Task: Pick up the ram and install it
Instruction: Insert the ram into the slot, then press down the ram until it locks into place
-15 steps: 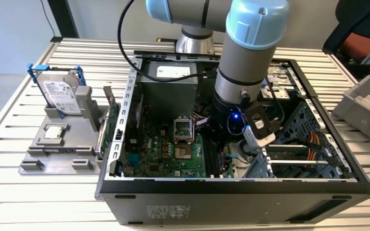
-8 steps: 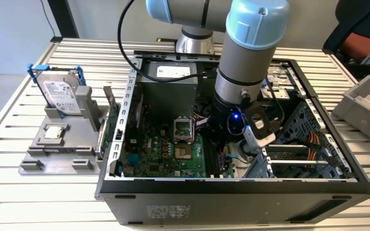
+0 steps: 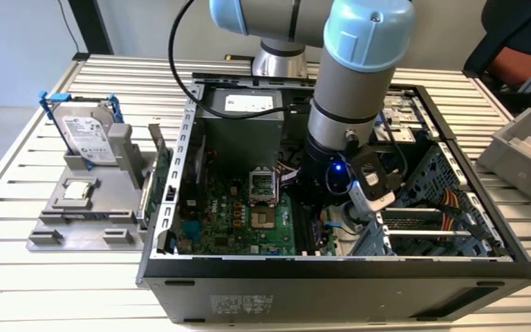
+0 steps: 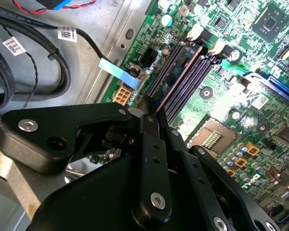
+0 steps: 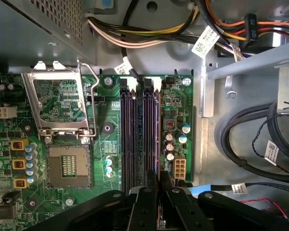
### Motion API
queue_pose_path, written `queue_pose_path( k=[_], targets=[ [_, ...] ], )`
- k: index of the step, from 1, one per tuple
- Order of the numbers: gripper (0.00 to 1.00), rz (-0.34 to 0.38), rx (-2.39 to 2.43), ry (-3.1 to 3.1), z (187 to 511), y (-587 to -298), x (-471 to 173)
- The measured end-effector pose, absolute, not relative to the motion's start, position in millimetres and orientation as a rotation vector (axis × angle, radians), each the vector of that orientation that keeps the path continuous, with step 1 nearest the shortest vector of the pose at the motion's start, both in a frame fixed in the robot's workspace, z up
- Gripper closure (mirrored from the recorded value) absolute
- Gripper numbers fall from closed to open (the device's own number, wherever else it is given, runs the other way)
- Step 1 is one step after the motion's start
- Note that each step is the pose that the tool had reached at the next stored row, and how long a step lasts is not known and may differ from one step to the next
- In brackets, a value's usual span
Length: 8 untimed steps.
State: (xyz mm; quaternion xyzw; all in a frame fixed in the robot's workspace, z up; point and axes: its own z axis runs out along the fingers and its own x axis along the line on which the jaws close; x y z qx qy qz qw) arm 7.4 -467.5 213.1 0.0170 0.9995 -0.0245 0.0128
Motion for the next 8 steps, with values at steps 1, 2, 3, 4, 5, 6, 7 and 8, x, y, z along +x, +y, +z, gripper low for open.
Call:
queue_pose_path(
  k=[1, 2, 3, 4, 5, 6, 7, 8],
  targets=[
    [1.00, -0.078, 0.053, 3.115, 212.8, -467.3, 7.4],
    [1.00, -0.079, 0.053, 3.115, 212.5, -467.0, 7.4],
    [1.00, -0.079, 0.053, 3.115, 212.4, -466.7, 7.4],
    [1.00, -0.078, 0.053, 3.116, 212.4, -466.6, 7.4],
    [1.00, -0.078, 0.053, 3.116, 212.3, -466.3, 7.4],
    [1.00, -0.079, 0.053, 3.116, 212.2, -465.9, 7.4],
    [1.00, -0.080, 0.053, 3.116, 212.1, -465.5, 7.3],
    [1.00, -0.081, 0.053, 3.116, 211.9, -464.8, 7.3]
  ],
)
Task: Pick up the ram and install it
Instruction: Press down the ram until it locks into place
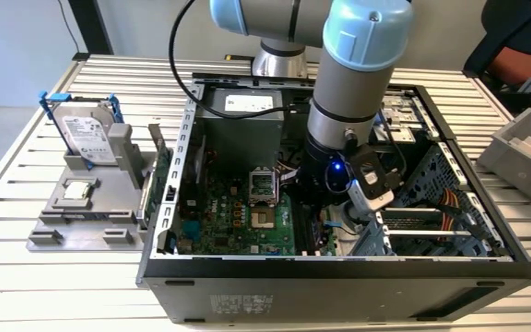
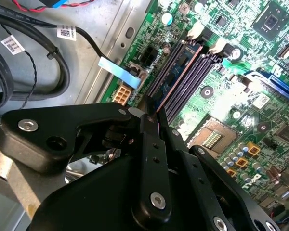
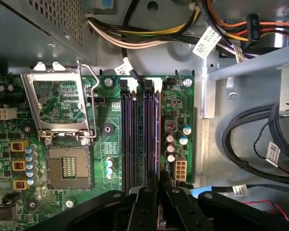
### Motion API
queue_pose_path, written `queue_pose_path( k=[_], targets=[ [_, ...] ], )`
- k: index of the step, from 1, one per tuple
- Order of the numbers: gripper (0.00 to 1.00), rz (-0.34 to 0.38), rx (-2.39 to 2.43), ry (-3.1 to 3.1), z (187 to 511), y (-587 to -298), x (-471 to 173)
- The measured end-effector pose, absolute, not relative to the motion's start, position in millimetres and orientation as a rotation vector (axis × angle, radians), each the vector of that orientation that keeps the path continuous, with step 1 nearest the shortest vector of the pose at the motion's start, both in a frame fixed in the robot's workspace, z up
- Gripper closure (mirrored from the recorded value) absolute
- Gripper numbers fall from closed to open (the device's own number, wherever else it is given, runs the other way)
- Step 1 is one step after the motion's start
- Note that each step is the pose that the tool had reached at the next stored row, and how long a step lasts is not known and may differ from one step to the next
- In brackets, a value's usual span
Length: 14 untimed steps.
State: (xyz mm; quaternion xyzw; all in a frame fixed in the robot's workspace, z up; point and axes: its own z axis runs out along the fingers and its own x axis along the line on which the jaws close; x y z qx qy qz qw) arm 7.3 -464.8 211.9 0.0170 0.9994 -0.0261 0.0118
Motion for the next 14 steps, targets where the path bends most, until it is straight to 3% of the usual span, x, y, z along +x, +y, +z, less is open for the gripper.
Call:
queue_pose_path(
  k=[14],
  targets=[
    [1.00, -0.079, 0.053, 3.116, 210.6, -464.4, 7.4]
  ],
)
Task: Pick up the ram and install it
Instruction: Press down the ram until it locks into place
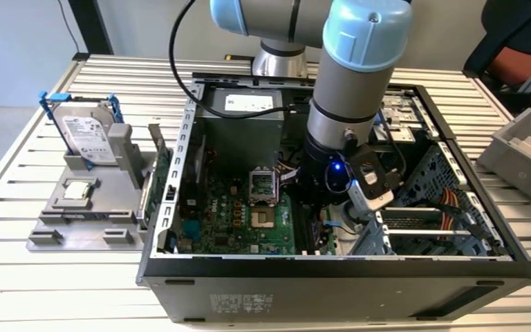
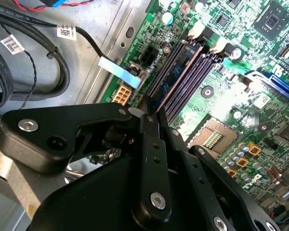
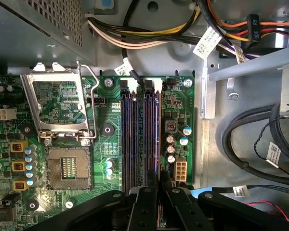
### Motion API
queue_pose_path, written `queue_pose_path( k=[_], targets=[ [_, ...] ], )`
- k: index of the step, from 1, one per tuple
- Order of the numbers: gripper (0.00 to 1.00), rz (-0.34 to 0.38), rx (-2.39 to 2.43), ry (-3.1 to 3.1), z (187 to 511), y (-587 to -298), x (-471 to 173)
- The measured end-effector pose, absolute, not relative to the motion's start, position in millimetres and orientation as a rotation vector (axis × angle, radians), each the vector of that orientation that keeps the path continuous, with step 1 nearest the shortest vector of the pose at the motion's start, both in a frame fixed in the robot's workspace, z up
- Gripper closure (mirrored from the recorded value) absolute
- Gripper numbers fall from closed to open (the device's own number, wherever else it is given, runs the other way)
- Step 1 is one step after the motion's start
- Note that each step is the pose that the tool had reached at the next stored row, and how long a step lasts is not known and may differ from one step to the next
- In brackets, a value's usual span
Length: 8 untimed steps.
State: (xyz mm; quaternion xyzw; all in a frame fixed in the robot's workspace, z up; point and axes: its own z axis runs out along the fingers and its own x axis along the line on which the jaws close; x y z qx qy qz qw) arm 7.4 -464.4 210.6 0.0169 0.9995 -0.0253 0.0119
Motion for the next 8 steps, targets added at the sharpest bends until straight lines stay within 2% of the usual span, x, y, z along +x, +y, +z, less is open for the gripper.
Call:
queue_pose_path(
  k=[8],
  targets=[
    [1.00, -0.076, 0.050, 3.116, 206.9, -464.4, 7.4]
  ],
)
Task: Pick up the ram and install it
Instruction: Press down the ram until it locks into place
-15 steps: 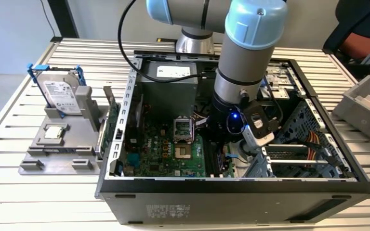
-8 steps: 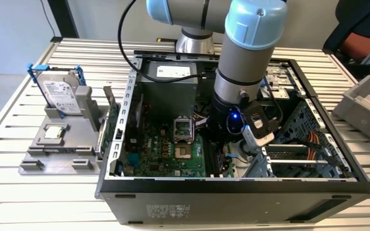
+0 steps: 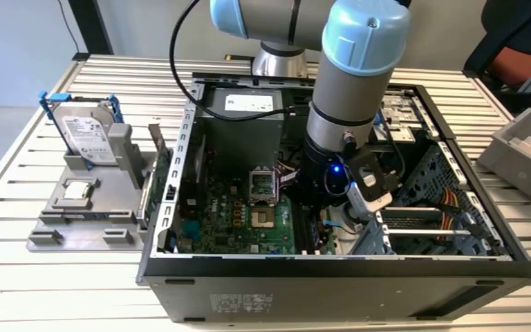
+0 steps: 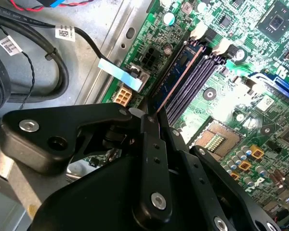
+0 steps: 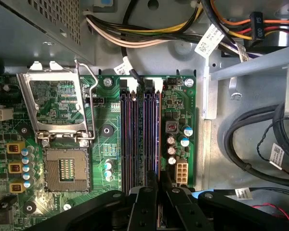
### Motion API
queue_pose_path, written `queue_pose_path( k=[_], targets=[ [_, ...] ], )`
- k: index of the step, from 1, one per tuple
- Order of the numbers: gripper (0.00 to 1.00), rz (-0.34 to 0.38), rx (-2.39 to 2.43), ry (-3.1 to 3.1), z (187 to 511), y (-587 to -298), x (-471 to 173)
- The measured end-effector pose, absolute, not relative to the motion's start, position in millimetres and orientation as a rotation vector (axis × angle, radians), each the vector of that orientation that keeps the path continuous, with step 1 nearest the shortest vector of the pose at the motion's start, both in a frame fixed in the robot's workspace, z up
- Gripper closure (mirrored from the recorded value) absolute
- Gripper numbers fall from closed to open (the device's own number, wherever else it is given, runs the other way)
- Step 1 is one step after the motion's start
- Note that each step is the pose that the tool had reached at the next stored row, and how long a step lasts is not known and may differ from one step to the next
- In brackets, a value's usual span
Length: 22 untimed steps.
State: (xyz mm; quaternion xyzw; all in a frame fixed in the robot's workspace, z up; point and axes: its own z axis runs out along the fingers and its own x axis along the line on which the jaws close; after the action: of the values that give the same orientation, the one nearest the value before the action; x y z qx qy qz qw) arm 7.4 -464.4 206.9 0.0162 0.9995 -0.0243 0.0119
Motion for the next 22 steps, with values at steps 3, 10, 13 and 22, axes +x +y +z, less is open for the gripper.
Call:
queue_pose_path(
  k=[3, 10, 13, 22],
  targets=[
    [0.00, -0.073, 0.049, 3.116, 206, -464, 7],
    [0.00, -0.076, 0.048, 3.117, 226, -464, 7],
    [0.00, -0.076, 0.048, 3.117, 240, -464, 7],
    [1.00, -0.075, 0.047, 3.117, 246, -465, 7]
  ],
)
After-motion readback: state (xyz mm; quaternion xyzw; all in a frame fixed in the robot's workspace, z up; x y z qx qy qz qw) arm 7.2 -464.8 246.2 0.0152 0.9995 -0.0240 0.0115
